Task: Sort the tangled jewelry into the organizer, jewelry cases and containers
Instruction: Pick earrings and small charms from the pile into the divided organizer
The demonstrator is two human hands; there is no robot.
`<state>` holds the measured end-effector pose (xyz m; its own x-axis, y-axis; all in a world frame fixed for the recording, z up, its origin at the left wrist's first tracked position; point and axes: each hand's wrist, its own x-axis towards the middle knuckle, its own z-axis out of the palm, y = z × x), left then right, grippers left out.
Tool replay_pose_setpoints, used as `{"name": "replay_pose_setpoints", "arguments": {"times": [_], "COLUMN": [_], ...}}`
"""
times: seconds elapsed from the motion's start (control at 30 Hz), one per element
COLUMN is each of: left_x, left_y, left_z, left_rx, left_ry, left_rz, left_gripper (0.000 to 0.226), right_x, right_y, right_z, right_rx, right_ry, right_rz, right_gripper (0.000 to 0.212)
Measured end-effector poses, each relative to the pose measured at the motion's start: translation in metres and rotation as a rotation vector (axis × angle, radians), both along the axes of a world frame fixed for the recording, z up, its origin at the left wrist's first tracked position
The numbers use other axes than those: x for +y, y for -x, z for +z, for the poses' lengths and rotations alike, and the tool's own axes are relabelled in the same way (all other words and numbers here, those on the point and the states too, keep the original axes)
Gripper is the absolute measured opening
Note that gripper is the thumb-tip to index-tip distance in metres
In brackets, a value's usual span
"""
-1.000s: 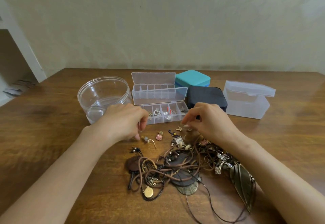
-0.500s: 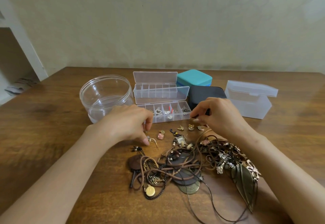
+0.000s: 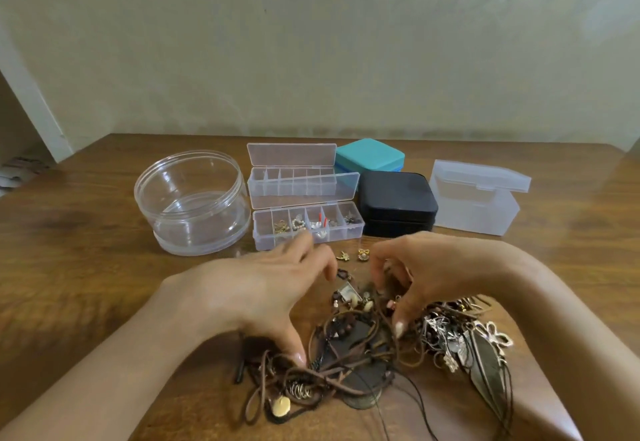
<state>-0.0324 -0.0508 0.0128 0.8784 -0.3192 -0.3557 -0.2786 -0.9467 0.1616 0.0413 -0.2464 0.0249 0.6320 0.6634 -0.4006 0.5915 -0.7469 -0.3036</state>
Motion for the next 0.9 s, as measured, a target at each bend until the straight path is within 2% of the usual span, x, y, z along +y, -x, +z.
{"name": "replay_pose_setpoints", "arguments": {"times": [0.07,0.1,0.2,0.23,0.3,0.37,0.4,0.47,0.57,0.7,0.9], "left_x": [-0.003,-0.004,-0.002,0.000,0.006,0.011,0.014,0.019,0.021,0.017,0.020], "left_y": [-0.002,-0.003,-0.005,-0.004,-0.003,-0.006,-0.011,-0.021,-0.028,-0.029,-0.029], "left_z": [0.000,0.000,0.005,0.008,0.014,0.020,0.020,0.016,0.006,-0.005,-0.002], "left_rx": [0.048,0.070,0.148,0.184,0.225,0.122,0.004,-0.254,-0.487,-0.569,-0.662], "left_ry": [0.023,0.031,0.084,0.101,0.165,0.290,0.362,0.463,0.428,0.348,0.349], "left_rz": [-0.065,-0.093,-0.140,-0.145,-0.129,-0.057,0.009,0.212,0.384,0.413,0.477], "left_gripper": [0.082,0.078,0.065,0.058,0.037,0.008,0.004,0.012,0.013,0.015,0.011], "right_x": [-0.003,-0.005,-0.012,-0.013,-0.015,-0.016,-0.016,-0.018,-0.013,0.000,-0.007], "right_y": [0.000,-0.003,-0.016,-0.018,-0.023,-0.025,-0.026,-0.028,-0.028,-0.023,-0.025], "right_z": [0.005,0.006,0.004,0.003,-0.001,-0.004,-0.005,-0.004,-0.004,-0.013,-0.012], "right_rx": [0.068,0.026,-0.264,-0.333,-0.351,-0.339,-0.346,-0.372,-0.351,-0.349,-0.495], "right_ry": [-0.058,-0.128,-0.326,-0.333,-0.308,-0.286,-0.284,-0.302,-0.408,-0.480,-0.403], "right_rz": [-0.018,-0.061,-0.298,-0.357,-0.412,-0.424,-0.430,-0.425,-0.376,-0.330,-0.424], "right_gripper": [0.025,0.019,0.010,0.012,0.016,0.016,0.017,0.019,0.019,0.028,0.027]}}
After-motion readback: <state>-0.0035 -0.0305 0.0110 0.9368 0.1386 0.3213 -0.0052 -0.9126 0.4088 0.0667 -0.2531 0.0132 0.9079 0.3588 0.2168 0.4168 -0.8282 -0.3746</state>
